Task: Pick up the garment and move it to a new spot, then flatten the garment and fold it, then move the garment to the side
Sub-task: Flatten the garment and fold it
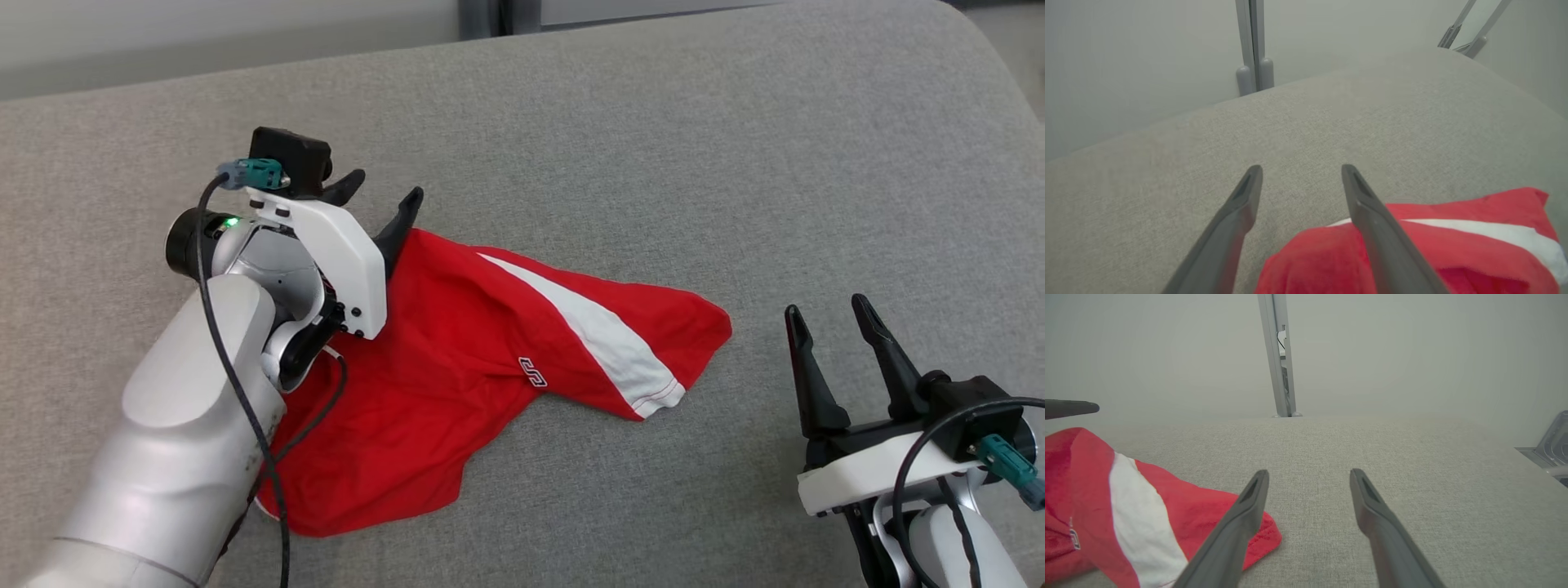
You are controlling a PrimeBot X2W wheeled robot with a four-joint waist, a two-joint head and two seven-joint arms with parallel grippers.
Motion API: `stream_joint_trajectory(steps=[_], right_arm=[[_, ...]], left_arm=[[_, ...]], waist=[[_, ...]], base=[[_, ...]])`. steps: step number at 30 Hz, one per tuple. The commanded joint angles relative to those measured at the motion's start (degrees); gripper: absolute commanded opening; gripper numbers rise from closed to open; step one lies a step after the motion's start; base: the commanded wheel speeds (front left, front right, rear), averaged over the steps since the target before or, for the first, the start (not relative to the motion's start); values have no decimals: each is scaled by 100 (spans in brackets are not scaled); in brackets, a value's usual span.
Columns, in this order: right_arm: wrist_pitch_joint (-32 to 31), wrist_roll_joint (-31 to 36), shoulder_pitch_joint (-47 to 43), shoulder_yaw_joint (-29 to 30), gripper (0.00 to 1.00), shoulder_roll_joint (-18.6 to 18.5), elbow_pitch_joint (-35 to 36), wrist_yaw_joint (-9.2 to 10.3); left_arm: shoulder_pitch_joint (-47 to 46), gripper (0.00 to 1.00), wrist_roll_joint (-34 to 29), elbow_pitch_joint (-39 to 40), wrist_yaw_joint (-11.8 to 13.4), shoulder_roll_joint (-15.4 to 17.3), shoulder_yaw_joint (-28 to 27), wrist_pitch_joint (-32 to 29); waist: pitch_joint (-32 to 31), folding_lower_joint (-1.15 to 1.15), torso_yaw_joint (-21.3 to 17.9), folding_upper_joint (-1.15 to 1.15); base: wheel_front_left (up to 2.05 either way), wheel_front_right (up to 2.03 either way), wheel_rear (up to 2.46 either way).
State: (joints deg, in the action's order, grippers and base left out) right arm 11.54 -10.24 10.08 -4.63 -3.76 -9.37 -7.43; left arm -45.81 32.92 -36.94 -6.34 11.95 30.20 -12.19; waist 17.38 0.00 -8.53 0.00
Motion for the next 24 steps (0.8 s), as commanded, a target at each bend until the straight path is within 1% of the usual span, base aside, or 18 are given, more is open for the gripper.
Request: stream_joint_trajectory(steps=[1,6,8,12,15,17,18,19,20,24], right_arm=[[48,-35,57,-4,100,-2,-29,-11],[133,-45,127,42,100,22,-152,-11],[157,-53,137,75,100,34,-178,-11],[195,-53,178,115,100,48,-209,-11],[223,-75,219,91,100,54,-245,-11],[221,-78,221,83,100,55,-257,-11],[225,-76,230,74,100,58,-270,-11],[233,-77,242,69,100,59,-284,-11],[239,-74,251,69,100,60,-289,-11],[263,-80,243,87,100,64,-307,-11]], left_arm=[[-158,100,53,-189,-35,27,54,-87],[-440,100,284,-824,-113,-13,431,-595],[-465,100,492,-813,-115,-1,677,-796],[-446,100,879,-714,-113,191,1085,-1098],[-372,100,1158,-657,-115,279,1304,-1285],[-349,100,1217,-651,-115,333,1378,-1356],[-316,77,1299,-636,-115,368,1443,-1423],[-290,42,1375,-598,-115,395,1507,-1472],[-281,0,1464,-552,-115,422,1547,-1489],[-366,0,1606,-356,-116,538,1738,-1377]], waist=[[111,0,-106,0],[180,0,-102,0],[189,0,-68,0],[189,0,32,0],[182,0,94,0],[177,0,102,0],[175,0,111,0],[171,0,120,0],[168,0,128,0],[150,0,139,0]], base=[[0,0,0],[0,0,0],[0,0,0],[0,0,0],[0,0,0],[0,0,0],[0,0,0],[0,0,0],[0,0,0],[0,0,0]])
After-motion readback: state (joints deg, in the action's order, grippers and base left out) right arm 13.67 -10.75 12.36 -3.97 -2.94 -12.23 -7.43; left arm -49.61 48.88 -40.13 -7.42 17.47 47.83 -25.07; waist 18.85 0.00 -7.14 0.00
